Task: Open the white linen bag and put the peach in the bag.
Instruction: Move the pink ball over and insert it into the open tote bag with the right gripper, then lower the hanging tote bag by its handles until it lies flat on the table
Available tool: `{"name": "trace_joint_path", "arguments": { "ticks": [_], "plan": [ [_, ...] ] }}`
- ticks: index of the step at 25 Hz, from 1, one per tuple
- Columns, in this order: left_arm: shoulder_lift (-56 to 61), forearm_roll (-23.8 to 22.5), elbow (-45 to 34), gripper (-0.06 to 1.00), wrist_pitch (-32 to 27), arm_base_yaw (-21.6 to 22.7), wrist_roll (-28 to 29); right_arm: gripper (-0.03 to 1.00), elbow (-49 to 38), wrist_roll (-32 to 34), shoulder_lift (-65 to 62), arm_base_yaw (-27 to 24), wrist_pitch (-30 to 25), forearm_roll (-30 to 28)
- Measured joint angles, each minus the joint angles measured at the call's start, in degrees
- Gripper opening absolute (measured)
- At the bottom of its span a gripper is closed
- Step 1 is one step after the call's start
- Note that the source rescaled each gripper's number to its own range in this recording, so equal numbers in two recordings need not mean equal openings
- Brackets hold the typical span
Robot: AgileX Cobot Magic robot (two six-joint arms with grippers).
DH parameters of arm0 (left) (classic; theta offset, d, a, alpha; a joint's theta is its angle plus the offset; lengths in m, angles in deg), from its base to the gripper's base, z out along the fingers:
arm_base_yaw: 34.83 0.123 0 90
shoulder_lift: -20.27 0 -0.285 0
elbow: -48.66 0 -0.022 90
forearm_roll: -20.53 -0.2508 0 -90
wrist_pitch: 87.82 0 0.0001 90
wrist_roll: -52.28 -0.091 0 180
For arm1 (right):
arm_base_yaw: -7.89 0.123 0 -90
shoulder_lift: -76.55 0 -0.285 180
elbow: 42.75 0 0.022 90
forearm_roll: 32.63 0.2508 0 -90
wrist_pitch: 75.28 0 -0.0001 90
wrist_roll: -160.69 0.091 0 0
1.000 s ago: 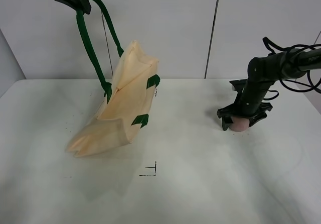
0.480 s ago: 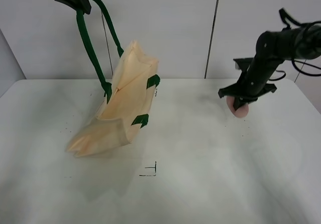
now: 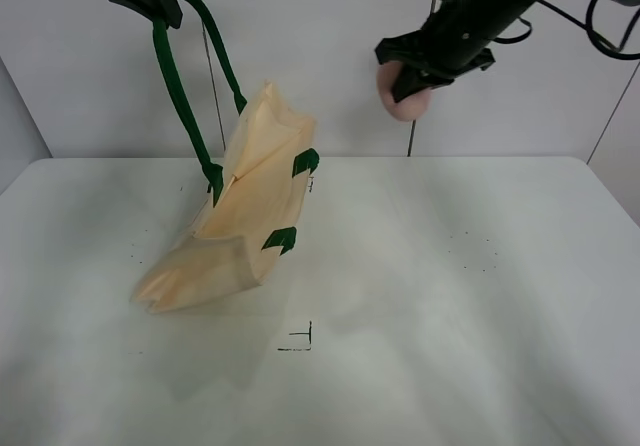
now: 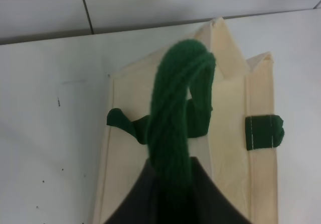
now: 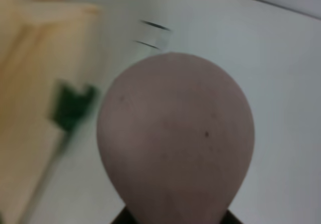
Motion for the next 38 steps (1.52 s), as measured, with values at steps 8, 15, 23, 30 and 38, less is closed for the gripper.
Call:
{"name": "trace_joint_path", "arguments": {
  "ticks": [8,15,23,30,38],
  "plan": [
    [0.0,0.0,0.0,0.0,0.05,0.0,0.0,0.0,0.18,0.0,6.16,14.06,6.23,1.97],
    [0.0,0.24,0.0,0.0,0.05,0.0,0.0,0.0,0.18,0.04,13.8,17.02,11.67,4.02],
    [0.0,0.44,0.0,0.0,0.05,0.0,0.0,0.87,0.5,-3.21,15.46,17.02,13.12,7.51],
    [-0.05,0.7,0.0,0.0,0.05,0.0,0.0,1.0,5.87,5.41,15.46,17.02,4.3,-8.28],
    [-0.05,0.65,0.0,0.0,0.05,0.0,0.0,1.0,11.21,13.92,15.28,13.2,-9.17,-22.83]
  ]
}}
